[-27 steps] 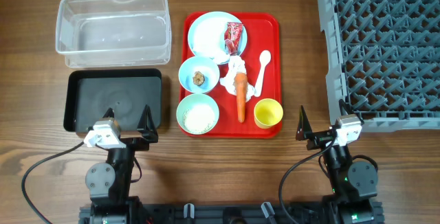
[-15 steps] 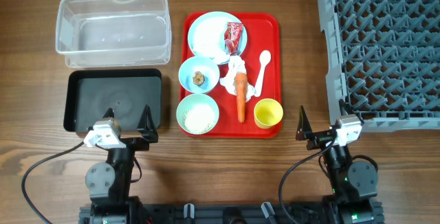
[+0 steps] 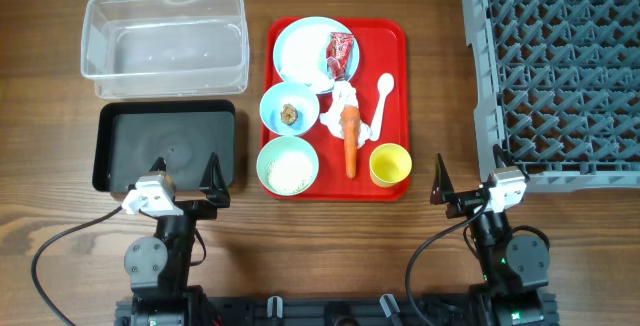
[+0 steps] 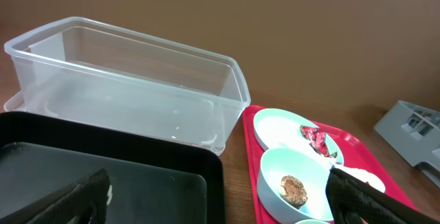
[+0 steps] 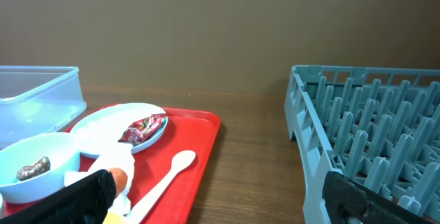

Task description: Sort waste into correct bins and load items into the dishwasher rack

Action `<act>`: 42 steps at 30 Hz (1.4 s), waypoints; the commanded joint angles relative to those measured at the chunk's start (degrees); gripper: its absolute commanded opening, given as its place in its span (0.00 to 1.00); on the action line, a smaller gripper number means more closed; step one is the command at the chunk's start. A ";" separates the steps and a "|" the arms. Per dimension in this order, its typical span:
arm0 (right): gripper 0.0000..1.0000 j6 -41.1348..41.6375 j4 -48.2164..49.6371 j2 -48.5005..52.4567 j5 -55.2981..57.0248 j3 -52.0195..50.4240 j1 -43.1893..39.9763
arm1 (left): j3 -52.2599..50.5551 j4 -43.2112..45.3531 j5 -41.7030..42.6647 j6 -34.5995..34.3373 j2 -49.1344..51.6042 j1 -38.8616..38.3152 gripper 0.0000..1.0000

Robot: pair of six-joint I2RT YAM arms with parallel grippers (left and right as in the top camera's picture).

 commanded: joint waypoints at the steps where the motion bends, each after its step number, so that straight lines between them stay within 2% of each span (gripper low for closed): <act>1: 1.00 0.63 0.31 -0.92 -0.98 -0.07 -0.24 | -0.46 -0.07 -0.76 1.33 -0.42 -0.26 1.00; 24: 1.00 0.66 0.28 -0.68 -0.98 -0.07 -0.24 | -0.46 -0.04 -0.85 1.36 -0.42 -0.26 1.00; 32: 1.00 -1.90 0.37 -0.68 0.28 -0.07 -0.24 | -0.46 -0.02 -0.81 1.33 -0.42 -0.26 1.00; 40: 1.00 -1.57 0.20 -0.59 -4.79 -0.07 -0.24 | -0.44 0.09 -0.76 1.31 -0.42 -0.26 1.00; 42: 1.00 0.92 0.22 -0.28 -4.79 -0.07 -0.24 | -0.46 0.20 -0.79 1.33 -0.42 -0.26 1.00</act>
